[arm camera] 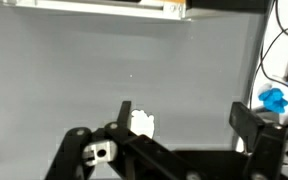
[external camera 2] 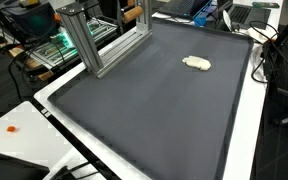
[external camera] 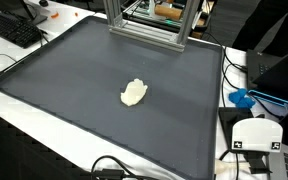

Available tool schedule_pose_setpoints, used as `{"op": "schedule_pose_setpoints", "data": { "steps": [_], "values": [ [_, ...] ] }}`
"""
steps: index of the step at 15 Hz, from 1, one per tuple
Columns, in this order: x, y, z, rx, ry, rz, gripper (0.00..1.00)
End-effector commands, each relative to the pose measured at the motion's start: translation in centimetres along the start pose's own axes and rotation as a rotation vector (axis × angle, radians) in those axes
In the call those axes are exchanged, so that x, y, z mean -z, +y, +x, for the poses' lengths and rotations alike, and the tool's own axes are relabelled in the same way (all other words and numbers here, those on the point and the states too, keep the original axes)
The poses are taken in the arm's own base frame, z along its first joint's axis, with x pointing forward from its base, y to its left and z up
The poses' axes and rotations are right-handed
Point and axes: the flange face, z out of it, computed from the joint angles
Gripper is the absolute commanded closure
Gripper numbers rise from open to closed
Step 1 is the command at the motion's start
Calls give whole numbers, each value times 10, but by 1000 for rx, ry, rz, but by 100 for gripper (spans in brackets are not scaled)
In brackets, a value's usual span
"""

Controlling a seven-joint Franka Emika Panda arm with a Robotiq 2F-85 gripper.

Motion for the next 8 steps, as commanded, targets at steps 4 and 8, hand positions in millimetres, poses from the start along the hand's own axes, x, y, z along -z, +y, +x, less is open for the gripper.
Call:
{"op": "schedule_pose_setpoints", "data": {
  "steps": [4,8],
  "values": [
    [-33,3,33,-153,100,-87,0],
    [-55,3,44,-221,111,-106,0]
  ]
}}
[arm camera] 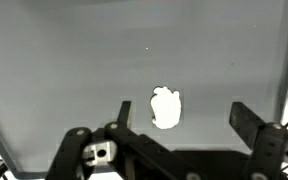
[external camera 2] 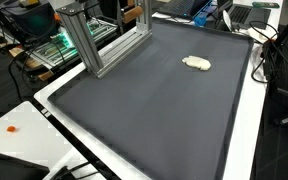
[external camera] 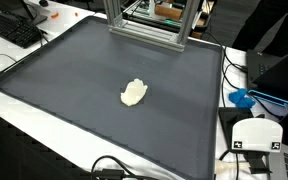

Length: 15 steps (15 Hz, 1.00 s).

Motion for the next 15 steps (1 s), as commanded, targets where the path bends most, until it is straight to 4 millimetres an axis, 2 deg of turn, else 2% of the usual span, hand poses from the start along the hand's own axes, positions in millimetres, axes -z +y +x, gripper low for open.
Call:
{"op": "schedule_pose_setpoints", "data": {
  "steps": [1,11,15],
  "values": [
    [-19,-2,7,-64,21,-27,0],
    [-47,-2,20,-117,69,-33,0],
    [-43,-4,24,-112,56,-18,0]
  ]
}}
